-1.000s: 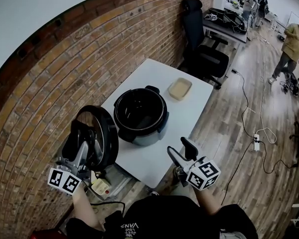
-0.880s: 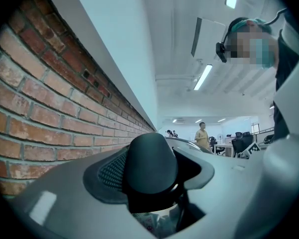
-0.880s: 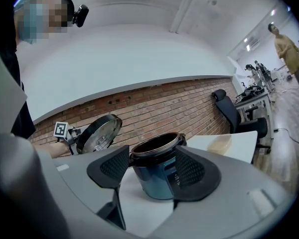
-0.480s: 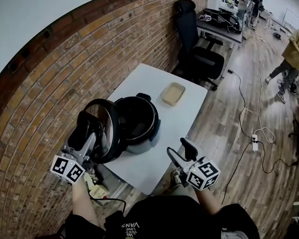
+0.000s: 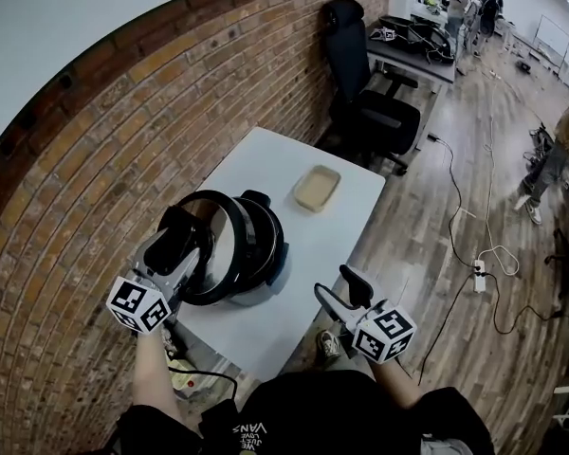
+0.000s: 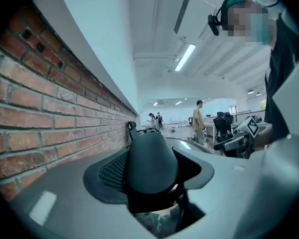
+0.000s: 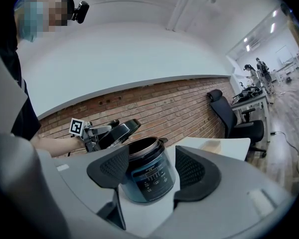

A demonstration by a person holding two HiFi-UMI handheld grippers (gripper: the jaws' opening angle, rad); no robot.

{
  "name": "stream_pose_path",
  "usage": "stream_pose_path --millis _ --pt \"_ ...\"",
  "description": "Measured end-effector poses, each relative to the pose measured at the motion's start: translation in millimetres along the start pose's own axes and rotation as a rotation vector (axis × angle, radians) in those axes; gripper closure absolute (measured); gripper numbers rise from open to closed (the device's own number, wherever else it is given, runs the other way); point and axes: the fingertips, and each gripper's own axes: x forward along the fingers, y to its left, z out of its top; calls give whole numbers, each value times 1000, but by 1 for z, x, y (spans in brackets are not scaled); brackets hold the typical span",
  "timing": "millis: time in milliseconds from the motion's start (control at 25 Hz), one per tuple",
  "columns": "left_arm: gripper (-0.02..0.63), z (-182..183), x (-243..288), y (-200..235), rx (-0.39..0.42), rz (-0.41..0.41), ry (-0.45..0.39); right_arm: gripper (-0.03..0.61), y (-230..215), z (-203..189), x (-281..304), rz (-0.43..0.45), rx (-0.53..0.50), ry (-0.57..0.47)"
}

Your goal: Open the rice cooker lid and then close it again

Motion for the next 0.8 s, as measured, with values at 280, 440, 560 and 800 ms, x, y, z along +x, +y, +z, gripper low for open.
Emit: stream_pose_path --millis 280,440,560,800 --pt "331 -22 42 -14 56 -68 92 296 -21 4 6 9 6 13" --pt "331 -32 59 -21 100 -89 147 296 -29 4 8 16 12 23" --pt "331 -38 66 -23 136 -105 192 296 -37 3 10 18 17 26" --pt "331 -43 76 -19 125 -138 243 296 -43 4 21 41 25 32"
